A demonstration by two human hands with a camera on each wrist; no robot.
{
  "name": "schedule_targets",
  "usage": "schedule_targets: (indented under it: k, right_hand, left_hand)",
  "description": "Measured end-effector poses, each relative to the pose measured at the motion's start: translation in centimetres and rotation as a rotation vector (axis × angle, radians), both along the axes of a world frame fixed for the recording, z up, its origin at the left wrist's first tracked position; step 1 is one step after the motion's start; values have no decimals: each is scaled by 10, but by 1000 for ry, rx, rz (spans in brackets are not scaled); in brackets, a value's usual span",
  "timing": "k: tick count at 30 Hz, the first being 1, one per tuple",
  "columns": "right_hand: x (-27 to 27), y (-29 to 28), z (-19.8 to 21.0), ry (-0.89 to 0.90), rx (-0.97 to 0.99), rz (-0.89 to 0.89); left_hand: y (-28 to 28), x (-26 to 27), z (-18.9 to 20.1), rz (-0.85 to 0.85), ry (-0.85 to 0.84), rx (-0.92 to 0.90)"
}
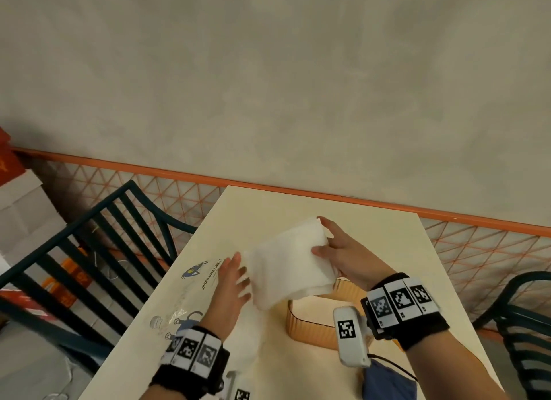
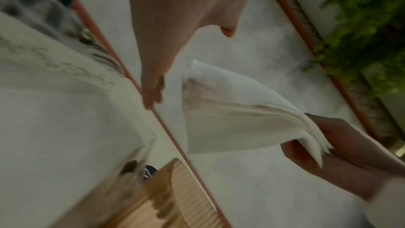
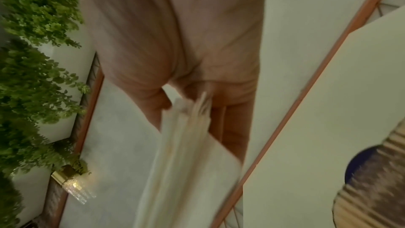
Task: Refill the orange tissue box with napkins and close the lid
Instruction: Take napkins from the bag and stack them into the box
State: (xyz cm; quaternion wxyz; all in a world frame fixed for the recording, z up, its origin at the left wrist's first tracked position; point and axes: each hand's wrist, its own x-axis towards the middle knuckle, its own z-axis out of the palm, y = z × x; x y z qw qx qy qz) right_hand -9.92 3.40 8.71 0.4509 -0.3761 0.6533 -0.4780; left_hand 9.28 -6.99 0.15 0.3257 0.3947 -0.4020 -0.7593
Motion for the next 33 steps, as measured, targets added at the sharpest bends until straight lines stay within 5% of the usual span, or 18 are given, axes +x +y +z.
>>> schedule_targets:
  k: [3,8,16,24,33]
  right_hand:
    - [16,-8,-10,-75,-41,64]
    - [34,-24,-22,-125,-46,105]
    - [54,-40,-62,-56,-81,46]
    - [82,-39,-135,23,71,-88]
    - [85,-39,-132,79,54,-114]
  left_hand:
    - [-14,16,1,-57,126,137]
    - [-17,40,7,-117,214,114]
    - [-20,62,-2,145,-199,-476]
    - [-2,69,-52,63,-518,-489]
    - [2,68,-47,84,-473,-516]
